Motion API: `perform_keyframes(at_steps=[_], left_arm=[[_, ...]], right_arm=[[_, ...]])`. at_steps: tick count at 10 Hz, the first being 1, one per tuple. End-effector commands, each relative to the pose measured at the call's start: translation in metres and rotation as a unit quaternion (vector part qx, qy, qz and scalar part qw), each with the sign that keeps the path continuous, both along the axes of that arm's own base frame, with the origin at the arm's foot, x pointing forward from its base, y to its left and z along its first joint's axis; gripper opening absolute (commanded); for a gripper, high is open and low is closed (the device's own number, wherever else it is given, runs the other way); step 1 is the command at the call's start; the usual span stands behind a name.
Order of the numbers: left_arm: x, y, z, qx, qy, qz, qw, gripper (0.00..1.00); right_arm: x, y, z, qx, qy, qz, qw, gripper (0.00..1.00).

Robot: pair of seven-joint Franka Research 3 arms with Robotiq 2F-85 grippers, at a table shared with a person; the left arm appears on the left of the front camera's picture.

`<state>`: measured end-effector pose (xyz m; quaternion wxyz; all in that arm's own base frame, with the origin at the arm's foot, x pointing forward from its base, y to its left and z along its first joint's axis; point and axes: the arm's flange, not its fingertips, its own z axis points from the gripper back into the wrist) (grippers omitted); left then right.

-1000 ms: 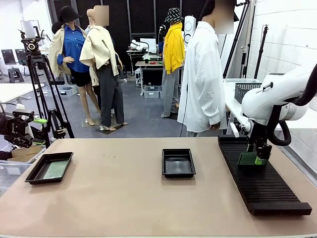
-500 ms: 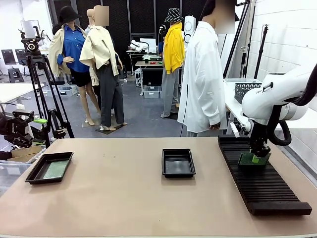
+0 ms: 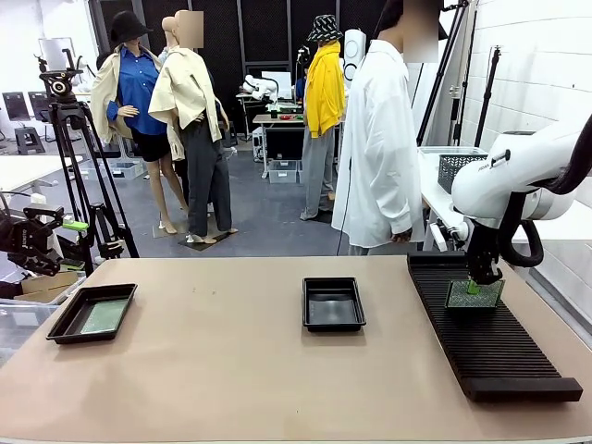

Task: Inspect and transfer BCBs to ESD trays.
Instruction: Pick up the Blank PCB from the PCB Rack and place it in the right ESD tray.

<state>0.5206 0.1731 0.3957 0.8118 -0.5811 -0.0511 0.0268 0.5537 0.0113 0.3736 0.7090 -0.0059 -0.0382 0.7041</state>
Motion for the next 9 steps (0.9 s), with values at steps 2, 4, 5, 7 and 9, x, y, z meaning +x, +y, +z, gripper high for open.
perform_keyframes(at_steps=[2, 4, 5, 7, 9], left_arm=[[-0.001, 0.0, 0.003, 0.0, -0.001, 0.002, 1.0, 1.0], [-0.001, 0.0, 0.003, 0.0, -0.001, 0.002, 1.0, 1.0], [-0.001, 0.0, 0.003, 0.0, -0.001, 0.002, 1.0, 1.0], [-0.001, 0.0, 0.003, 0.0, -0.001, 0.002, 1.0, 1.0], [-0.001, 0.0, 0.003, 0.0, -0.001, 0.002, 1.0, 1.0]], right_arm=[[-0.001, -0.004, -0.006, -0.016, 0.022, 0.014, 1.0, 0.0], [0.002, -0.006, 0.0, -0.011, 0.028, 0.012, 0.999, 0.0], [0.001, -0.003, 0.012, -0.017, 0.028, 0.005, 0.999, 0.0], [-0.005, 0.008, 0.048, -0.03, 0.021, -0.015, 0.999, 0.0], [-0.014, 0.022, 0.073, -0.042, 0.019, -0.025, 0.999, 0.0]])
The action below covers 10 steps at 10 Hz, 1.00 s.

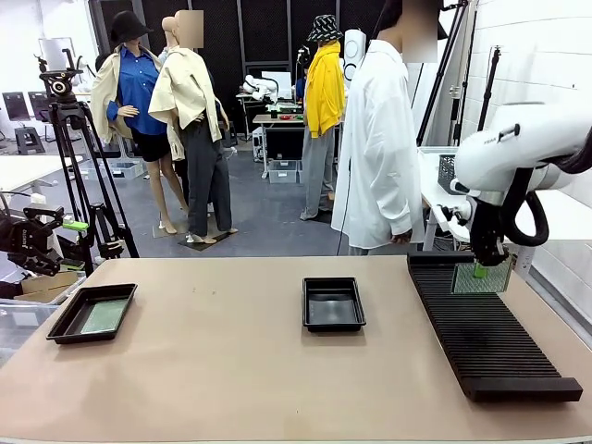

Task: Inspect and transfer BCBs to ESD trays.
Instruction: Pick up the Blank PCB from the PCB Rack and place it in the right ESD tray.

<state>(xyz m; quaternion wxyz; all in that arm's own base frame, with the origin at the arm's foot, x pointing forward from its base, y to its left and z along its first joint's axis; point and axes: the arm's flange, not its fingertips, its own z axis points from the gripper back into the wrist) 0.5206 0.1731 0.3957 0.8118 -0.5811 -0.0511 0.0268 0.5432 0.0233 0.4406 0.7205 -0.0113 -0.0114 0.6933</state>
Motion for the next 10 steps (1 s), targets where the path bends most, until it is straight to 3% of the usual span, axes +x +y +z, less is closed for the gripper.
perform_keyframes(at_steps=[1, 3, 5, 7, 8, 9, 10], left_arm=[[-0.001, 0.0, 0.003, 0.0, -0.001, 0.002, 1.0, 1.0], [-0.001, 0.0, 0.003, 0.0, -0.001, 0.002, 1.0, 1.0], [-0.001, 0.0, 0.003, 0.0, -0.001, 0.002, 1.0, 1.0], [-0.001, 0.0, 0.003, 0.0, -0.001, 0.002, 1.0, 1.0], [-0.001, 0.0, 0.003, 0.0, -0.001, 0.002, 1.0, 1.0], [-0.001, 0.0, 0.003, 0.0, -0.001, 0.002, 1.0, 1.0], [-0.001, 0.0, 0.003, 0.0, -0.001, 0.002, 1.0, 1.0]], right_arm=[[-0.007, 0.016, 0.016, -0.013, 0.0, -0.026, 1.0, 0.0], [-0.012, 0.027, 0.031, 0.018, 0.001, -0.094, 0.995, 0.0], [-0.009, 0.04, 0.034, 0.087, 0.023, -0.214, 0.973, 0.0], [-0.011, 0.057, 0.04, 0.139, 0.027, -0.311, 0.94, 0.0], [-0.009, 0.068, 0.039, 0.155, 0.046, -0.386, 0.908, 0.0], [-0.007, 0.074, 0.037, 0.18, 0.086, -0.411, 0.89, 0.0], [-0.005, 0.077, 0.04, 0.205, 0.104, -0.438, 0.869, 0.0]])
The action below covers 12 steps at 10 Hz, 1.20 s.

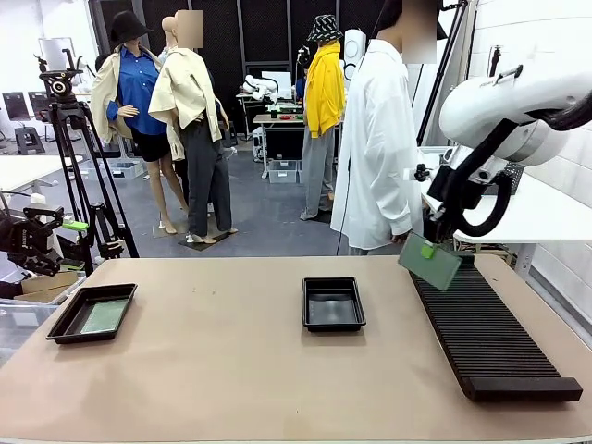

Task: Inspect and transfer BCBs to ESD trays.
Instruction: Pick up the Blank PCB from the PCB Rack and place it in the right ESD tray.

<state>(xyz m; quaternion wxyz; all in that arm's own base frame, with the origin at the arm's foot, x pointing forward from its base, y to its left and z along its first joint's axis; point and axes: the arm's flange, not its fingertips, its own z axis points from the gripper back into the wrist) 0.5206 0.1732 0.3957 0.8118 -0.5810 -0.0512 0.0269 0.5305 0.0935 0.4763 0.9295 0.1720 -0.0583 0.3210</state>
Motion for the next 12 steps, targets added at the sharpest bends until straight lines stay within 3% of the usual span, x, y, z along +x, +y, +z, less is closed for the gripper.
perform_keyframes(at_steps=[1, 5, 7, 10, 12], left_arm=[[-0.001, 0.0, 0.003, 0.0, -0.001, 0.002, 1.0, 1.0], [-0.001, 0.0, 0.003, 0.0, -0.001, 0.002, 1.0, 1.0], [-0.001, 0.0, 0.003, 0.0, -0.001, 0.002, 1.0, 1.0], [-0.001, 0.0, 0.003, 0.0, -0.001, 0.002, 1.0, 1.0], [-0.001, 0.0, 0.003, 0.0, -0.001, 0.002, 1.0, 1.0]], right_arm=[[0.011, 0.01, 0.005, 0.063, 0.02, -0.071, 0.995, 0.0], [0.027, 0.033, -0.004, 0.13, 0.111, -0.172, 0.97, 0.0], [0.026, 0.045, -0.009, 0.153, 0.137, -0.191, 0.96, 0.0], [0.029, 0.05, -0.024, 0.199, 0.125, -0.19, 0.953, 0.0], [0.051, 0.051, -0.05, 0.235, 0.138, -0.191, 0.943, 0.0]])
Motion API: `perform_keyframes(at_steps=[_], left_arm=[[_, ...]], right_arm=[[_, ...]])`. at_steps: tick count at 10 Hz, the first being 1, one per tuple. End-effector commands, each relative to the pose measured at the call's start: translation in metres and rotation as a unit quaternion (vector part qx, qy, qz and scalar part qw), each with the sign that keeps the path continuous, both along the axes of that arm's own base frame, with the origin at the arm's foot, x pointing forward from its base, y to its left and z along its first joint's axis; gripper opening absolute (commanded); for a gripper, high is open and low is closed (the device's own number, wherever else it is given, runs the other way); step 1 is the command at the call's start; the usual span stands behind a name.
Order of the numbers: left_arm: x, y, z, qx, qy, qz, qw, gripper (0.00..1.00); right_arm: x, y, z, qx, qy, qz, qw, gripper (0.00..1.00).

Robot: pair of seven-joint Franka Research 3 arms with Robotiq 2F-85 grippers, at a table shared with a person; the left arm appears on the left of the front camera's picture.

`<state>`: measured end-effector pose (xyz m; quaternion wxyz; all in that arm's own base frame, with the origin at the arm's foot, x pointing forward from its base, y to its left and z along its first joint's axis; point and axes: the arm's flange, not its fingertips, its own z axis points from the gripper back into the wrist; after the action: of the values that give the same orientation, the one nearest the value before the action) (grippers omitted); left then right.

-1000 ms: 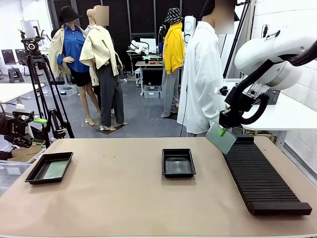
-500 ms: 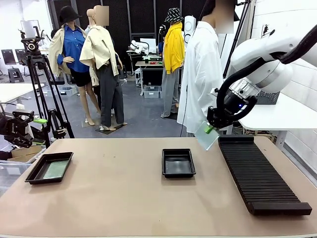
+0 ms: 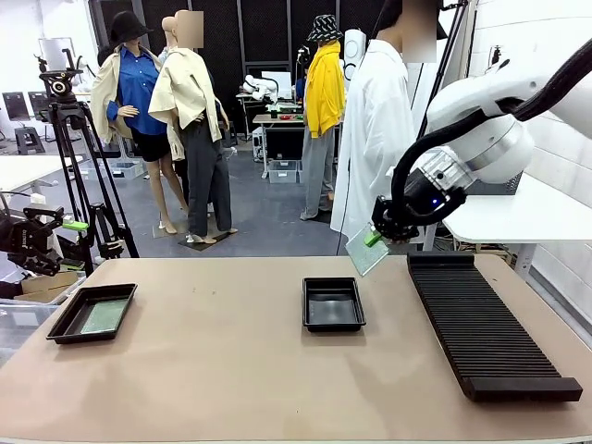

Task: Inspect and transfer BCBs to ESD trays.
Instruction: Pick up the Blank PCB from the PCB Rack and place it in the right ESD tray.

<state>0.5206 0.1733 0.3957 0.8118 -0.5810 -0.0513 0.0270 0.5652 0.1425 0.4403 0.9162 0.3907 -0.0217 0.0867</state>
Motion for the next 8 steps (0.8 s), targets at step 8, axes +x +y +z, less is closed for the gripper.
perform_keyframes(at_steps=[8], left_arm=[[-0.001, -0.001, 0.003, 0.0, -0.001, 0.002, 1.0, 1.0]], right_arm=[[0.062, 0.045, -0.088, 0.036, 0.015, -0.019, 0.999, 0.0]])
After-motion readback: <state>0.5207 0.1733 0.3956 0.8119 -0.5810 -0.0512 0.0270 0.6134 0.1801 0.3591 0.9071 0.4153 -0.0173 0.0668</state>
